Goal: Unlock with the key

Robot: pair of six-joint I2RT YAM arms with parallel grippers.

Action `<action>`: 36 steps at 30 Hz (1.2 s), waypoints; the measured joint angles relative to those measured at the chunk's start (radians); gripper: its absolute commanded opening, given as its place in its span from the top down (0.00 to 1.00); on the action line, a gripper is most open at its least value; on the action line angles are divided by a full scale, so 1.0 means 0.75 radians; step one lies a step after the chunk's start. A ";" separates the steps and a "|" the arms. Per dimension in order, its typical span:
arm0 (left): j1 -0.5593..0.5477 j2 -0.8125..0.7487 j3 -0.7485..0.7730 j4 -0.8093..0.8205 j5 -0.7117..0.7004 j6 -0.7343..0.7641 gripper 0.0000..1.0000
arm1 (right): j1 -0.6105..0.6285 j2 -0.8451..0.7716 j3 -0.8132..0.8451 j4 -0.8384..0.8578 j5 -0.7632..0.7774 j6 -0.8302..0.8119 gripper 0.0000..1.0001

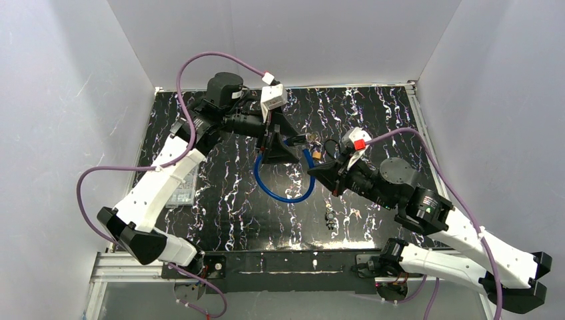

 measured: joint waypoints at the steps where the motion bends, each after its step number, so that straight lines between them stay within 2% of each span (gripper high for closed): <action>1: -0.005 0.003 0.000 0.009 0.022 -0.022 0.24 | 0.000 0.007 0.000 0.006 -0.001 0.000 0.99; 7: -0.028 -0.005 -0.026 0.089 0.080 -0.160 0.29 | 0.006 0.048 0.001 0.059 0.002 0.001 0.99; 15: -0.046 -0.073 -0.122 0.134 0.066 -0.210 0.41 | 0.020 0.068 0.001 0.131 0.002 0.017 0.99; 17: -0.047 -0.087 -0.130 0.139 0.051 -0.211 0.48 | 0.027 0.071 0.000 0.149 0.002 0.025 0.99; 19: -0.047 -0.095 -0.130 0.154 0.033 -0.218 0.60 | 0.039 0.078 0.001 0.167 0.006 0.031 0.99; 20: -0.047 -0.098 -0.130 0.160 0.026 -0.226 0.74 | 0.045 0.082 0.001 0.175 0.008 0.034 0.99; 21: -0.047 -0.100 -0.130 0.166 0.016 -0.231 0.83 | 0.050 0.086 0.000 0.179 0.009 0.034 0.99; 22: -0.047 -0.102 -0.130 0.169 0.003 -0.236 0.90 | 0.056 0.090 0.000 0.181 0.007 0.036 0.99; 23: -0.047 -0.102 -0.130 0.175 -0.010 -0.237 0.93 | 0.066 0.096 0.001 0.189 0.003 0.037 0.99; 29: -0.047 -0.106 -0.130 0.157 -0.028 -0.219 0.97 | 0.078 0.115 0.000 0.197 0.008 0.041 0.97; 36: -0.050 -0.110 -0.119 0.018 -0.045 -0.053 1.00 | 0.086 0.111 0.055 0.056 0.011 0.032 0.76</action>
